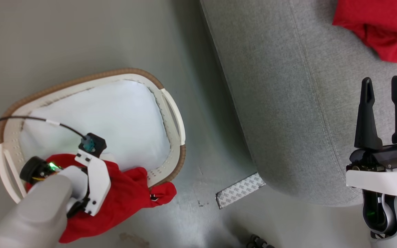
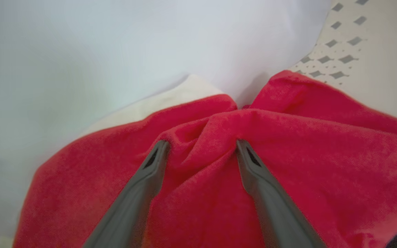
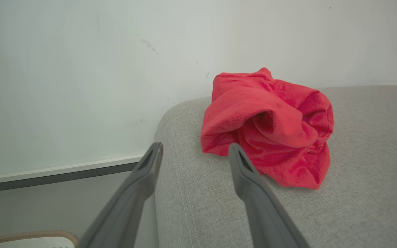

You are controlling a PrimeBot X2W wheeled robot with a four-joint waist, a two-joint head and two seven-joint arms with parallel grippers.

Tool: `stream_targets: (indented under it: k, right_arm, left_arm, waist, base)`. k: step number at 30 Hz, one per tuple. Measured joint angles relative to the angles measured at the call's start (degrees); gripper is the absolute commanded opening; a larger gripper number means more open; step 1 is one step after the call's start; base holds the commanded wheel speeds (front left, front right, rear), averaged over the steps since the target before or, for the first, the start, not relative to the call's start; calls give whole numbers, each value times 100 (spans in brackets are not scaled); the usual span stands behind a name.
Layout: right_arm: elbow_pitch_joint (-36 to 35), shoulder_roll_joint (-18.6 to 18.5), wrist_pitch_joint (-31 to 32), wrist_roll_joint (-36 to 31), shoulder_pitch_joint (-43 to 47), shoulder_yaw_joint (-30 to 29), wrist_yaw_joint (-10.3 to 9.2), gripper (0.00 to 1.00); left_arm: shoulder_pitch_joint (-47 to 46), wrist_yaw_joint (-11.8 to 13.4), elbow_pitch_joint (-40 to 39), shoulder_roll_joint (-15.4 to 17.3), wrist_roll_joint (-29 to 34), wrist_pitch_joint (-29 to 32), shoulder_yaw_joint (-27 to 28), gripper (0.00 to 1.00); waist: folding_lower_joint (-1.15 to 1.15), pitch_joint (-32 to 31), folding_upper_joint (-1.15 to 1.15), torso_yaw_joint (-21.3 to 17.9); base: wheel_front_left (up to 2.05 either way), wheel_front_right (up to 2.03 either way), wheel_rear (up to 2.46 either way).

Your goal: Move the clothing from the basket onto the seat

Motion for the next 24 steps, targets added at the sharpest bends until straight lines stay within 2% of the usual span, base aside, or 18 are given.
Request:
stream_targets:
  k: [6,13,14,15,16,17,24]
  right_arm:
    - [-52,2,0,32,25,47,0,100]
    - [-167,3,0,-31,24,91,0,100]
    - [-181,3,0,-45,21,105,0,100]
    - [-200,3,0,-54,20,123,0,100]
    - [-220,3,0,-55,20,135,0,100]
    - [-224,3,0,-55,18,138,0,100]
    - [-149,4,0,-46,-29,154,0,100]
  left_arm:
    - [-292,0,181,66,-119,339,-454,100]
    - [-491,0,304,187,-413,337,-766,100]
    - [-511,0,309,207,-454,330,-809,89]
    - [-525,0,304,220,-515,330,-866,49]
    - [-532,0,299,227,-590,323,-910,18]
    - [-541,0,287,236,-642,291,-954,0]
    - [-616,0,297,322,-950,-12,-1149,0]
  waist:
    - [0,195,0,-16]
    - [0,360,0,65]
    - [0,379,0,77]
    - [0,395,0,88]
    - [0,408,0,97]
    - [0,418,0,103]
    - [0,343,0,81]
  base:
    - [2,2,2]
    - [10,10,10]
    - [9,9,9]
    - [7,7,7]
    - [5,5,5]
    - [2,2,2]
    - [0,0,0]
